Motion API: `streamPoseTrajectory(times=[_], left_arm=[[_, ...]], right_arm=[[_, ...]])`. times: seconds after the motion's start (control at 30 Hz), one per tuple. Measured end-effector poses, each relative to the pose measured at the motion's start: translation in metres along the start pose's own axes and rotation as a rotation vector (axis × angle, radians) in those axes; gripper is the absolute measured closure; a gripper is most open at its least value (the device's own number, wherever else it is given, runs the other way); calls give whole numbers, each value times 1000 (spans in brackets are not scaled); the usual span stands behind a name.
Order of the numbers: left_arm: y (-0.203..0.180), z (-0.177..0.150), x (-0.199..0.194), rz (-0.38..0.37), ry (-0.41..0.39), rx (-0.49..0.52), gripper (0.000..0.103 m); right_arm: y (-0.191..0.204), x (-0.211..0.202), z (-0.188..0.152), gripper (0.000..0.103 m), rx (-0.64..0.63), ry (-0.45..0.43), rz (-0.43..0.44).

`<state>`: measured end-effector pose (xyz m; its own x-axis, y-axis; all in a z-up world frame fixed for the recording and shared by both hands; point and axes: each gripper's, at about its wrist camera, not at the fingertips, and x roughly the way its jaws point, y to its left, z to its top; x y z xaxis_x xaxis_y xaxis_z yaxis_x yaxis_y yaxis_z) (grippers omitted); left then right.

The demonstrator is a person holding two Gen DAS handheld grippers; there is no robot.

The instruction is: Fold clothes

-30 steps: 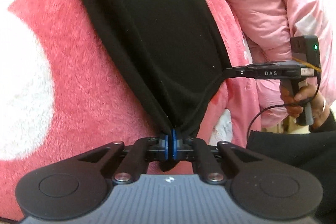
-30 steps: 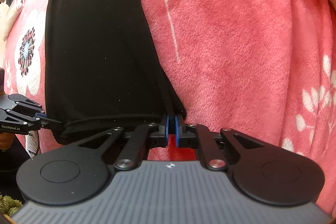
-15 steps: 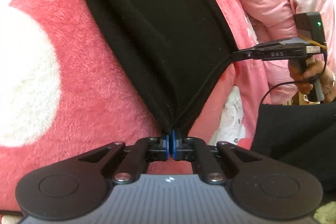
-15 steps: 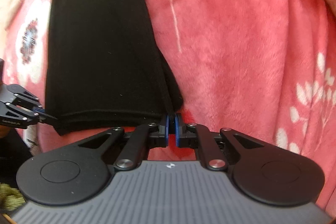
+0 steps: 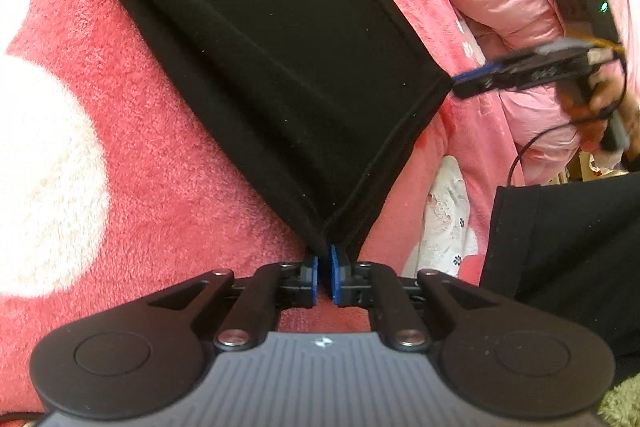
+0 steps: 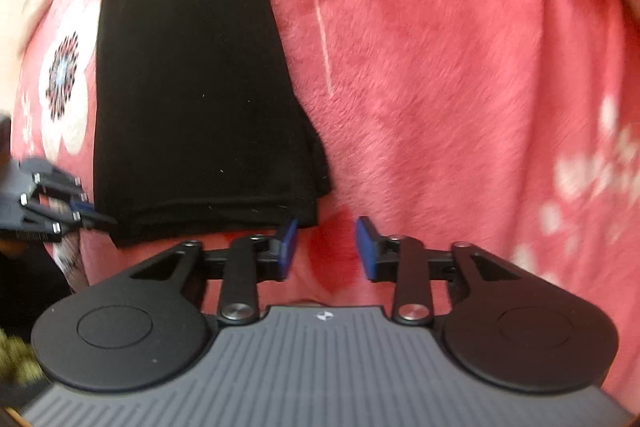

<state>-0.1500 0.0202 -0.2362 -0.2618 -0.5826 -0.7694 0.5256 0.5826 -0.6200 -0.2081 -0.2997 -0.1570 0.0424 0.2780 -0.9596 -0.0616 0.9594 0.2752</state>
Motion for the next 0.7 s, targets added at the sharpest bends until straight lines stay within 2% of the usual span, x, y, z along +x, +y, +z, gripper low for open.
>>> streamPoseTrajectory(times=[0.07,0.13,0.17,0.23,0.33,0.4,0.57,0.7], left_arm=[[-2,1,0,3,9,11,91],[-5,3,2,7,15,23,89],[-6,3,3,11,18,27,89],[-9,3,6,19,22,32,89],[-10,3,9,25,28,27,91],[-9,4,10,23,33,15,92],[-7,8,16,3,57,4,94],[-6,9,22,-26,68,9,94]], right_arm=[[3,-15,14,61,-57,-8,-17],[-9,-31,31,61,-90,-62,-38],[-27,-37,36,61,-99,-107,-31],[-25,-49,46,61,-113,-229,1],[-5,-56,97,62,-140,-402,71],[1,-49,135,63,-165,-469,105],[16,-21,207,66,-197,-564,141],[29,-10,257,66,-166,-572,168]])
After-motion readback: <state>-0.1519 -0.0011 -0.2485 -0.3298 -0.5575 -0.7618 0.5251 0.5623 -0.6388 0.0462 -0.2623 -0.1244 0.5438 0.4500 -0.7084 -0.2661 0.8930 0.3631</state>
